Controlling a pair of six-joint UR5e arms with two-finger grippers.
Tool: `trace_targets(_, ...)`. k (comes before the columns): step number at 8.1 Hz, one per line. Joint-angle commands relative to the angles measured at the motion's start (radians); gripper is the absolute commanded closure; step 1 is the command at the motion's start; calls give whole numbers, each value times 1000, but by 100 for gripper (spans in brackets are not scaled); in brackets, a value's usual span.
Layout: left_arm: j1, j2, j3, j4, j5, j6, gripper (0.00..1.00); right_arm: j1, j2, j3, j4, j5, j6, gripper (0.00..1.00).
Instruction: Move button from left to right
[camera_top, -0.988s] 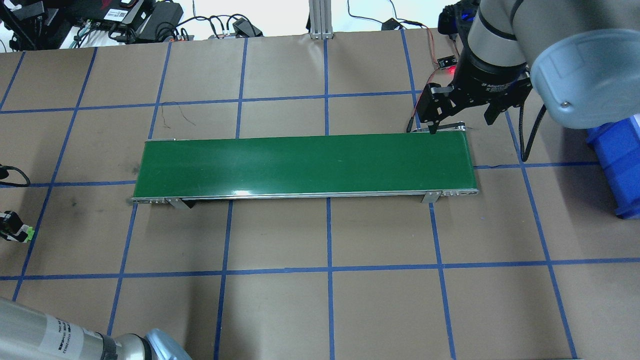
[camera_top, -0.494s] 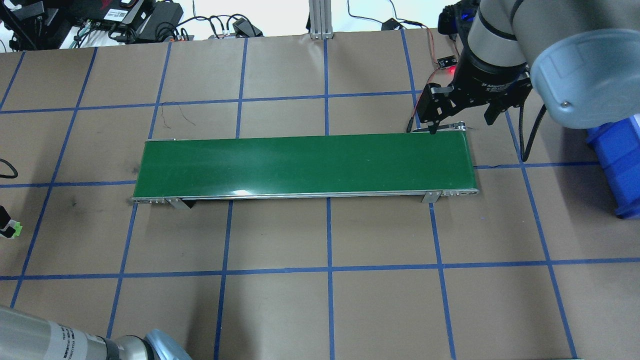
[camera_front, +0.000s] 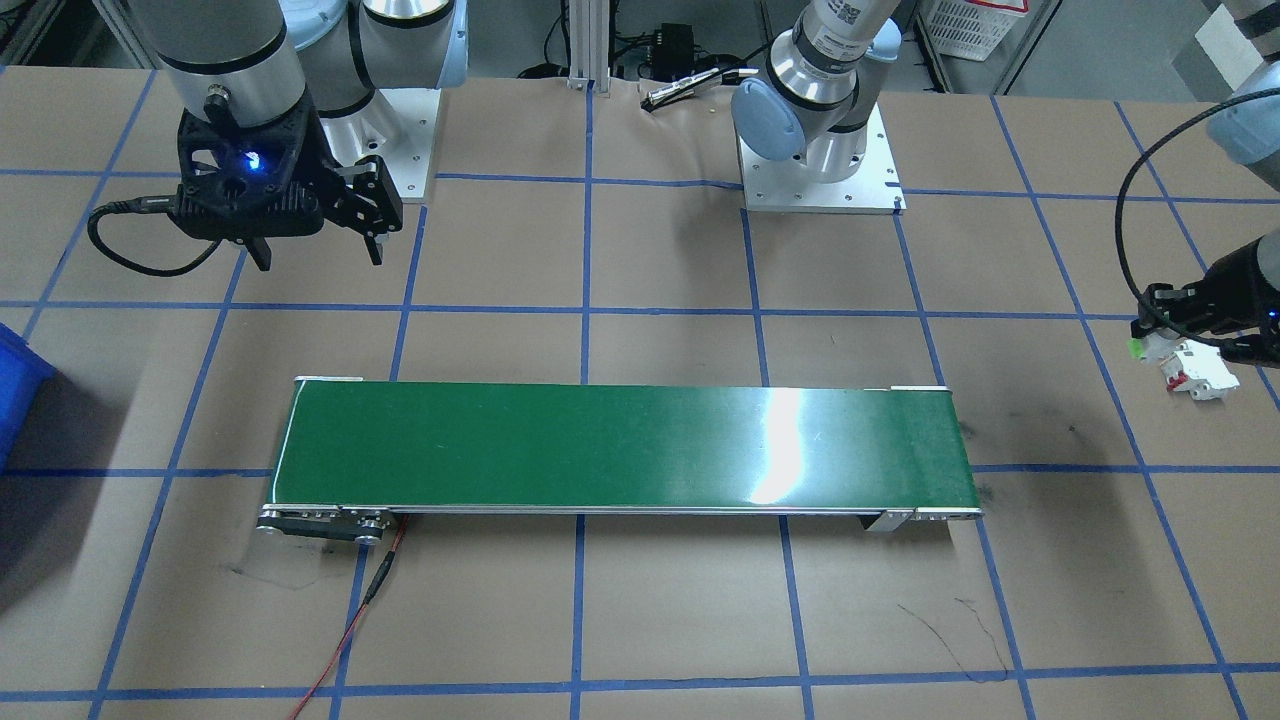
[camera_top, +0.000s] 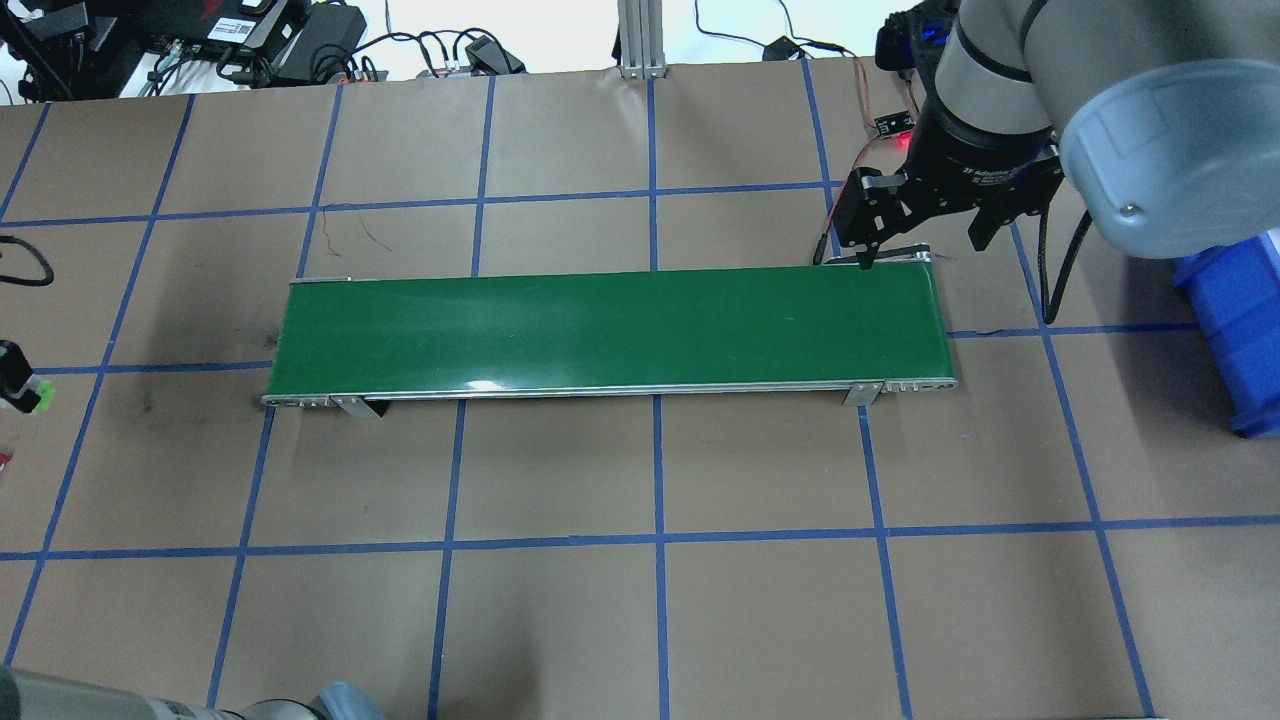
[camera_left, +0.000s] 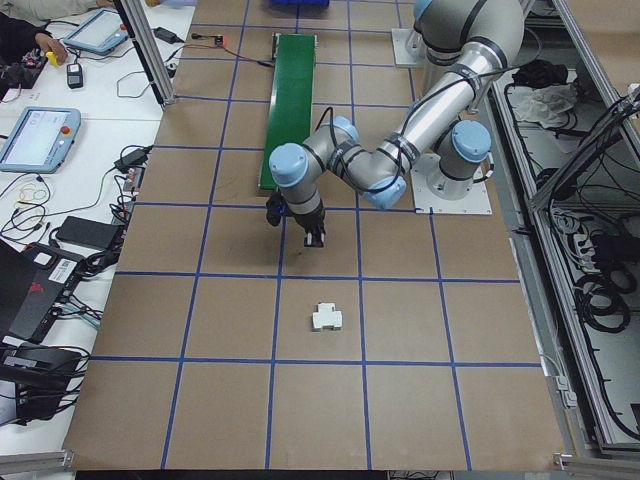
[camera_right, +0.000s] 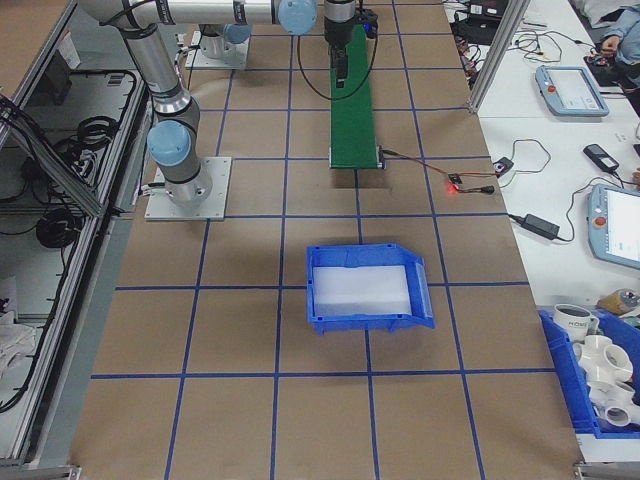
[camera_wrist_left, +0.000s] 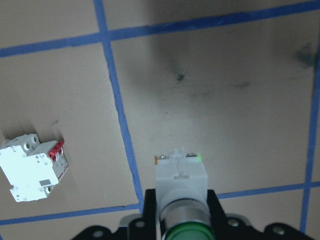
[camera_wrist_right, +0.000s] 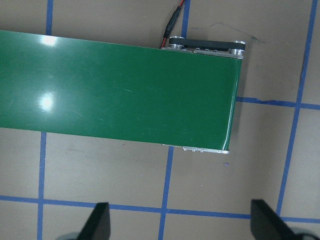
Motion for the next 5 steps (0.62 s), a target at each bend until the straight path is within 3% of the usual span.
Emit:
trace_targets(1,-199,74,10,-33,-10,-183,100,0,0,0,0,-2,-2,0)
trace_targets(5,-414,65,6,-33,-127,-454,100,0,0,0,0,0,1,0)
